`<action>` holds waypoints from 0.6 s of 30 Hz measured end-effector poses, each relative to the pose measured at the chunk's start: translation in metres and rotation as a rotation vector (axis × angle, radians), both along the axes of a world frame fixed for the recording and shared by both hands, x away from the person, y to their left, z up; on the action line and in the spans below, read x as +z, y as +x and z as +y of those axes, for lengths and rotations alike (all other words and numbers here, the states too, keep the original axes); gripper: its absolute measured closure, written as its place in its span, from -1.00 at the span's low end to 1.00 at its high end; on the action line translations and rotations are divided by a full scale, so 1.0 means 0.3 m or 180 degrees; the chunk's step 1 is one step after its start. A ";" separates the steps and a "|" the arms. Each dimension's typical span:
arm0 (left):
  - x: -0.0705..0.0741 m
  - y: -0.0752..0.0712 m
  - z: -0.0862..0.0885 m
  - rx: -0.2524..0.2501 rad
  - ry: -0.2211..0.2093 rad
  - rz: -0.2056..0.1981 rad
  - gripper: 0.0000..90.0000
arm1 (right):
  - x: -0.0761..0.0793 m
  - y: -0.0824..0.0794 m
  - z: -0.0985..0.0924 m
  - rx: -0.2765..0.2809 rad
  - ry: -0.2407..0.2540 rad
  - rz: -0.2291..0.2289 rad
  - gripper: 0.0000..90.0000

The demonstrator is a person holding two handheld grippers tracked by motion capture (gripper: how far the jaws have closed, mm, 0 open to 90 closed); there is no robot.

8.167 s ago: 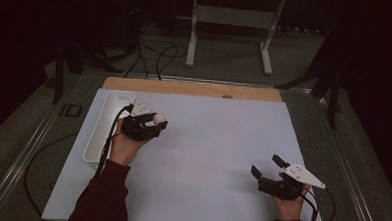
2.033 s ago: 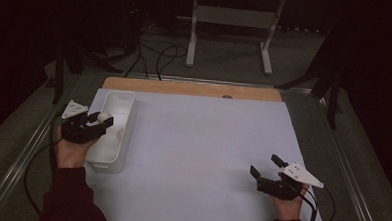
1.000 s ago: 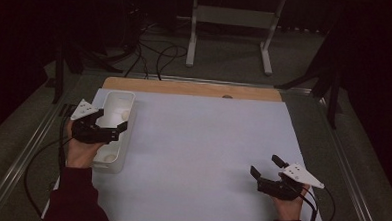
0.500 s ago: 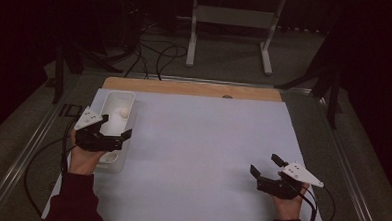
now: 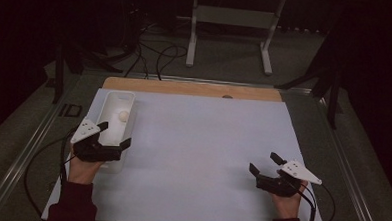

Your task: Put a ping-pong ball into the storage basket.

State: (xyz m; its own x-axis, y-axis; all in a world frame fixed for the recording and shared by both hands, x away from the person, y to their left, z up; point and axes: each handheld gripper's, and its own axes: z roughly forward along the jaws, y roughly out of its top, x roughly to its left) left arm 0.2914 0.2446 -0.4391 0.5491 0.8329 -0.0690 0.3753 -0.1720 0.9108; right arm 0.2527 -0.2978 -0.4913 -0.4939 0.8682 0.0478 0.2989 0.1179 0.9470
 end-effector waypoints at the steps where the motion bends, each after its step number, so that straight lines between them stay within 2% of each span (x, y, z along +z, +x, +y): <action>1: -0.006 -0.003 -0.002 -0.0008 -0.0006 0.0005 -0.98 | 0.000 0.001 0.001 0.0007 -0.0008 -0.0002 -0.79; 8: -0.035 -0.026 -0.005 -0.0068 -0.0098 -0.0069 -0.98 | 0.000 0.004 0.001 0.0023 0.0001 -0.0003 -0.79; 14: -0.052 -0.043 -0.019 -0.0122 -0.0101 -0.0185 -0.98 | 0.000 0.008 0.004 0.0054 0.0004 0.0006 -0.79; 18: -0.065 -0.051 -0.023 -0.0127 -0.0106 -0.0191 -0.98 | 0.000 0.012 0.005 0.0074 0.0001 0.0003 -0.79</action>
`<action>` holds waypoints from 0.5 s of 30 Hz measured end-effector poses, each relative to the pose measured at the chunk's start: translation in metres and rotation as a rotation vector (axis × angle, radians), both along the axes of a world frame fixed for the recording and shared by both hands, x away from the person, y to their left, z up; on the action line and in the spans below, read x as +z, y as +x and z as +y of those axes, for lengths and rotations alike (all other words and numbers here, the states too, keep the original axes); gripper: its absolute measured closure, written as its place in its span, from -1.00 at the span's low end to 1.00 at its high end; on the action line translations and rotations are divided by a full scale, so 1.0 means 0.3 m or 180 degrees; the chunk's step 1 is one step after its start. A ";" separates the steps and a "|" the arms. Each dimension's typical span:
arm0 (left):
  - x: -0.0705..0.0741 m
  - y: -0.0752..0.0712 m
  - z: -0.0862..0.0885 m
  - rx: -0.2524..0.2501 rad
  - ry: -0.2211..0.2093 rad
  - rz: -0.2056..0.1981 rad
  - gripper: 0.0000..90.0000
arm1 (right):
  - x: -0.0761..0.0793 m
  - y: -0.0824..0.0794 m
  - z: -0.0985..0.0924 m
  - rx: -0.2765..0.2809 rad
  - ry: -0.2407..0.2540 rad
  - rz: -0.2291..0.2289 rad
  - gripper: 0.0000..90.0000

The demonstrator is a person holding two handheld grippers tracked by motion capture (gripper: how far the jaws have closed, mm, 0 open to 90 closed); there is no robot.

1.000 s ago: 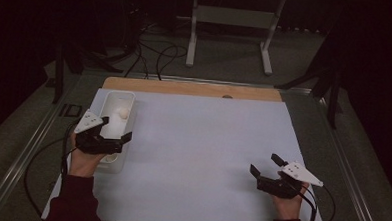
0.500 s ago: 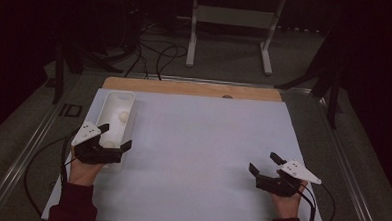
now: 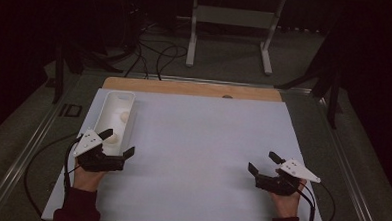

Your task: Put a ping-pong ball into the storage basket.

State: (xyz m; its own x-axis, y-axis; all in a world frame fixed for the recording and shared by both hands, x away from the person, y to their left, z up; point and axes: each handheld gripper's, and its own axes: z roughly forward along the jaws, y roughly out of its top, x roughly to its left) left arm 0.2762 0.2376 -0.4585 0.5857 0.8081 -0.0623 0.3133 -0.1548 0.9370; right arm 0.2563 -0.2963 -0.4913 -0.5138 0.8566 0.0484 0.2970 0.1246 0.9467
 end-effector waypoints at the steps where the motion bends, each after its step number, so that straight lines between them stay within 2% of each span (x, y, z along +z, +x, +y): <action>1: -0.005 -0.002 -0.001 0.0008 0.0003 0.0006 -0.98 | 0.000 0.001 0.000 0.0008 0.0011 -0.0001 -0.79; 11: -0.036 -0.012 -0.012 -0.0018 0.0105 -0.0003 -0.98 | 0.006 0.010 -0.005 0.0061 0.0115 0.0001 -0.79; 15: -0.045 -0.013 -0.011 -0.0001 0.0122 -0.0021 -0.98 | 0.008 0.014 -0.007 0.0084 0.0107 -0.0012 -0.79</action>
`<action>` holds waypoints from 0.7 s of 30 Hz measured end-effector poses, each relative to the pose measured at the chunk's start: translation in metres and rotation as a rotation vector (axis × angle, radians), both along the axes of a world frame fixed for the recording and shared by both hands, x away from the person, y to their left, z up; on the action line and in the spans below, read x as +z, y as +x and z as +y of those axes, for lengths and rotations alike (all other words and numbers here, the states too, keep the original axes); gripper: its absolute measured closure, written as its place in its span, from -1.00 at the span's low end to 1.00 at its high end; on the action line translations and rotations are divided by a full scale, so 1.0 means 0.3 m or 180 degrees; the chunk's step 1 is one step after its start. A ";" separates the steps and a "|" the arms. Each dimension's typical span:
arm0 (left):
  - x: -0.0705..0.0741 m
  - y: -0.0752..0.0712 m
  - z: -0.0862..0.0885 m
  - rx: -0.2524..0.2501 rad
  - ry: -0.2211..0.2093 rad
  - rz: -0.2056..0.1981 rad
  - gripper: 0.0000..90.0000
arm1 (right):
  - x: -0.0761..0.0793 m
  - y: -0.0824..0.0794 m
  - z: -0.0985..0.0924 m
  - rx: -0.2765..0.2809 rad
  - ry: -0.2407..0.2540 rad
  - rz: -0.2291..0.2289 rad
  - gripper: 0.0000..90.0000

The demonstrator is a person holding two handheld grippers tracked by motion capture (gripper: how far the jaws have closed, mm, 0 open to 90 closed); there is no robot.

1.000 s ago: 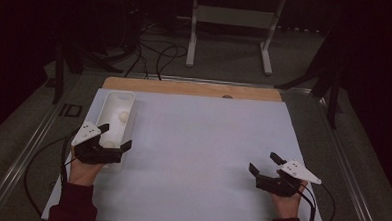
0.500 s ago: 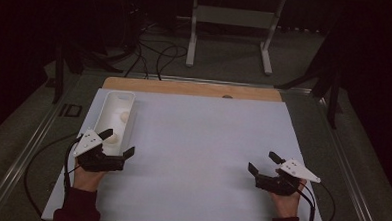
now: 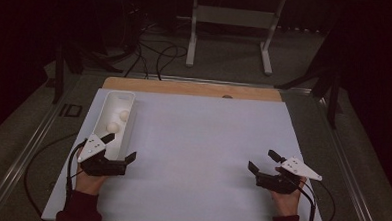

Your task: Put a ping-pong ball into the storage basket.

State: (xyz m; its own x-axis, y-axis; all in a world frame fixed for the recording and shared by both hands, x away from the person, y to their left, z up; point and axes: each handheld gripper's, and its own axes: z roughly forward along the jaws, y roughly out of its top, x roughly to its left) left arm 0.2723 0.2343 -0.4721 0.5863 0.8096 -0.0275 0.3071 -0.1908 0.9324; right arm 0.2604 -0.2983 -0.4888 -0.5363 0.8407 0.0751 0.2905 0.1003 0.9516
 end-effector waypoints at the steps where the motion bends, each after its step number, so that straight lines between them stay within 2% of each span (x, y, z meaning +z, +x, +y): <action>1: 0.000 -0.001 0.001 -0.0004 0.0005 -0.0007 -0.98 | 0.001 0.000 0.000 0.0004 -0.0005 -0.0005 -0.79; 8: -0.005 -0.003 0.000 -0.0006 0.0023 -0.0035 -0.97 | 0.009 -0.007 0.011 0.0071 0.0006 -0.0026 -0.79; 13: -0.008 -0.003 -0.006 -0.0011 0.0090 -0.0046 -0.96 | 0.011 -0.011 0.027 0.0136 -0.0002 -0.0032 -0.79; 21: -0.011 -0.002 -0.006 -0.0016 0.0087 -0.0046 -0.95 | 0.012 -0.020 0.046 0.0183 -0.0039 -0.0037 -0.79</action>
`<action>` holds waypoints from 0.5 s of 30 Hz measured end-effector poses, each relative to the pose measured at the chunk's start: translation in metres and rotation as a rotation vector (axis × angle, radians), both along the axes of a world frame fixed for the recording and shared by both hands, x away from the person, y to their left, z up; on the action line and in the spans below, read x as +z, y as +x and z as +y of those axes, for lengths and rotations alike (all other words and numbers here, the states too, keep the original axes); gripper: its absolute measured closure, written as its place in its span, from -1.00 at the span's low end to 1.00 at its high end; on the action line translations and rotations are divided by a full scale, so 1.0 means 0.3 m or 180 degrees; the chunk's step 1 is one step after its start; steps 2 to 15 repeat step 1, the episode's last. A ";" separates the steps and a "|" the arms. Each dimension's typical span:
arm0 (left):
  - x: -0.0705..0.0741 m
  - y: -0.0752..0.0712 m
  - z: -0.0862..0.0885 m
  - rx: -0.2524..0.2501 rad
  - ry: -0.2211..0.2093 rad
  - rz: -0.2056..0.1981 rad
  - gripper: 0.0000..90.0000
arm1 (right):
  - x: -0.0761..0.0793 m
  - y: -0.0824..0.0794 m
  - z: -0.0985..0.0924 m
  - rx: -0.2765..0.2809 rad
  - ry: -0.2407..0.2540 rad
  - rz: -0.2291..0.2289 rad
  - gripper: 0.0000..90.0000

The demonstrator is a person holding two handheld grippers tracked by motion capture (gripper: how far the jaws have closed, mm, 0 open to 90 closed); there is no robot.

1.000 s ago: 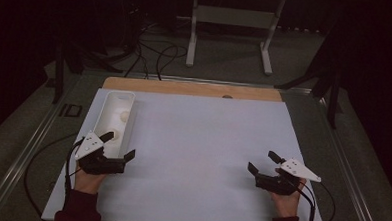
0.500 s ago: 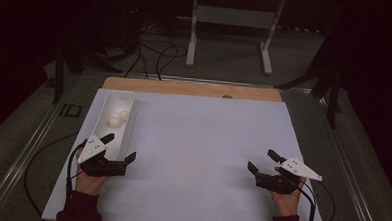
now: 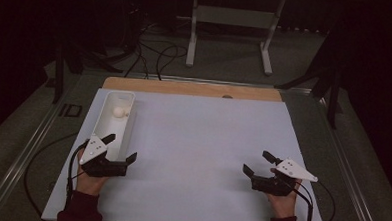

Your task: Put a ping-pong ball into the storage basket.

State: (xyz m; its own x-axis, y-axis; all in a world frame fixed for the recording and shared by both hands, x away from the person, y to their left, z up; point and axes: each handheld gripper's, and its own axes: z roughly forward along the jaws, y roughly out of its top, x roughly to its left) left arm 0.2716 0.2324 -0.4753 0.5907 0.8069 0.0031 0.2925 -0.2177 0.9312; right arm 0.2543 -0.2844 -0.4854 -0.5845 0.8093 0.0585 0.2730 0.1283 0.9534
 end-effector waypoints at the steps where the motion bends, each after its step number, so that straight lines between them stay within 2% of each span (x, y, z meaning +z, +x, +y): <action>1: 0.000 0.000 0.000 -0.0001 0.0000 -0.0001 -0.95 | -0.001 0.000 0.002 0.0000 0.0006 0.0009 -0.79; 15: 0.000 0.000 0.000 -0.0001 0.0000 -0.0001 -0.95 | -0.001 0.000 0.002 0.0000 0.0006 0.0009 -0.79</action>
